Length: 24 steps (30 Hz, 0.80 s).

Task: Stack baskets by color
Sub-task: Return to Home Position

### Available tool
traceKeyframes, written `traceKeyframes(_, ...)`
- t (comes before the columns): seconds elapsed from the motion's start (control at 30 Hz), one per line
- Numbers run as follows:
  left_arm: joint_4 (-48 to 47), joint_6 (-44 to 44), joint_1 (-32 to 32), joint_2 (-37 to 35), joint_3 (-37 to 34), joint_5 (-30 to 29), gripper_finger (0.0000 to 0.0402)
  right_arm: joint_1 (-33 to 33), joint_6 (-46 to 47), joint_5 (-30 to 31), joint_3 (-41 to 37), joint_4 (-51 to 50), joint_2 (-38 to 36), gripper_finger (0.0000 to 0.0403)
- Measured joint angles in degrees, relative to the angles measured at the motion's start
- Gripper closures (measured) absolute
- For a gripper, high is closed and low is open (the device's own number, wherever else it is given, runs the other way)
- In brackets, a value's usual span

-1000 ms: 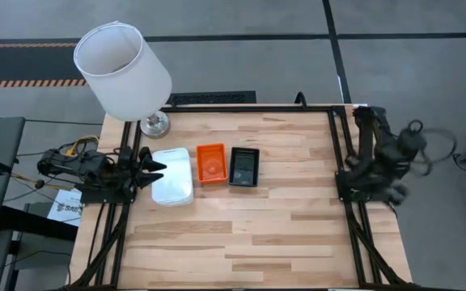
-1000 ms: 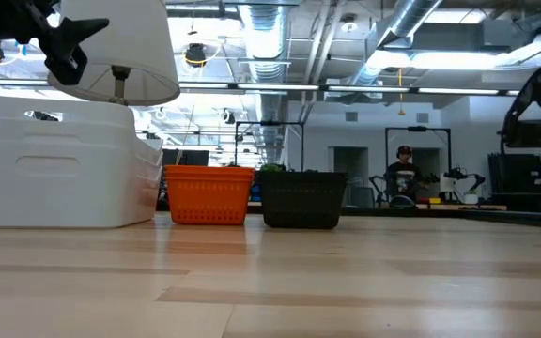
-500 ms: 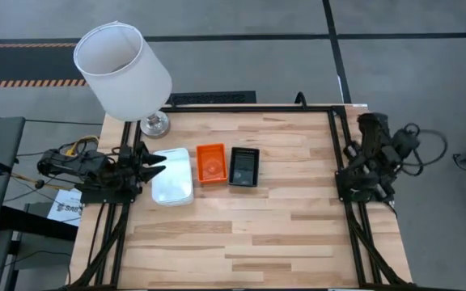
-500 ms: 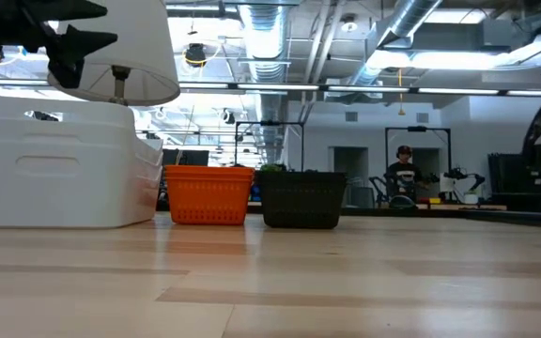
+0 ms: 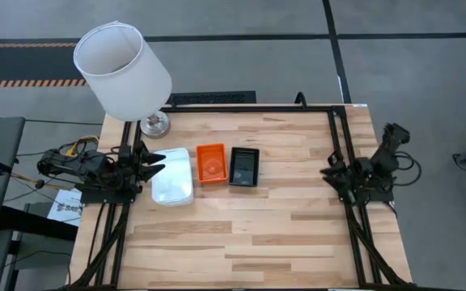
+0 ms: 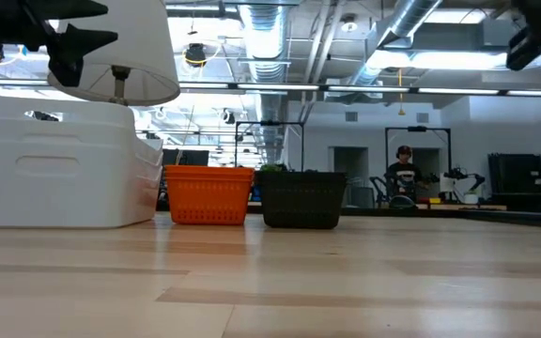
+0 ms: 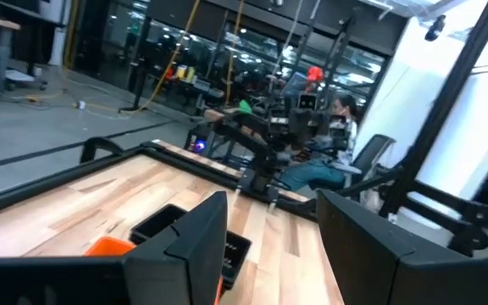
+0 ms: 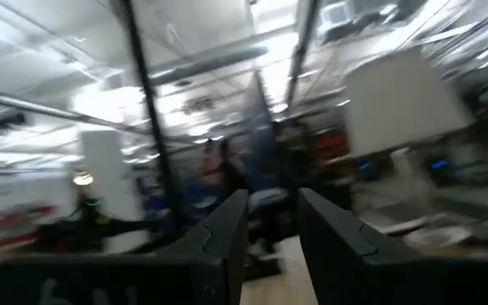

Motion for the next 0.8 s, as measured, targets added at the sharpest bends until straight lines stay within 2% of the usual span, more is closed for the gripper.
traceKeyframes(0.07, -0.36, -0.02, 0.1, 0.0, 0.0, -1.03, 0.023, -2.75, -1.72, 1.49, 0.57, -0.4, -0.2, 0.0276)
traceKeyframes(0.13, -0.87, 0.18, 0.15, -0.01, 0.0, -2.18, 0.023, -4.82, -1.52, 5.03, 0.89, -5.41, -0.39, 0.0276)
traceKeyframes(0.23, -3.92, -0.04, 0.2, 0.0, 0.04, -5.1, 0.023, -8.25, 7.33, 7.03, 0.87, -16.59, -0.41, 0.0276)
traceKeyframes(0.3, -5.71, -1.7, 0.2, -0.02, 0.04, -6.77, 0.023, -10.98, 18.32, 2.0, 0.85, -26.08, -0.39, 0.0276)
traceKeyframes(0.37, -7.35, -3.35, 0.2, 0.0, 0.04, -6.84, 0.023, -14.04, 28.81, -8.5, 0.89, -30.89, -0.33, 0.0276)
traceKeyframes(0.43, -8.14, -4.41, 0.18, -0.01, 0.04, -6.55, 0.023, -17.18, 32.64, -18.59, 1.01, -31.84, 0.08, 0.0276)
traceKeyframes(0.47, -8.36, -4.7, 0.18, -0.02, 0.04, -6.5, 0.023, -18.87, 31.98, -20.85, 1.02, -31.81, 0.37, 0.0276)
traceKeyframes(0.6, -8.44, -4.42, 0.2, -0.02, 0.04, -7.0, 0.023, -27.38, 23.88, -22.52, 3.67, -35.51, -0.4, 0.0276)
traceKeyframes(0.7, -8.78, -3.91, 0.2, 0.0, 0.04, -8.82, 0.023, -34.31, 25.16, -23.96, 4.57, -45.47, -0.38, 0.0276)
traceKeyframes(0.8, -9.45, -3.24, 0.18, 0.0, 0.04, -10.04, 0.023, -40.1, 25.73, -29.61, 4.75, -47.84, -0.43, 0.0276)
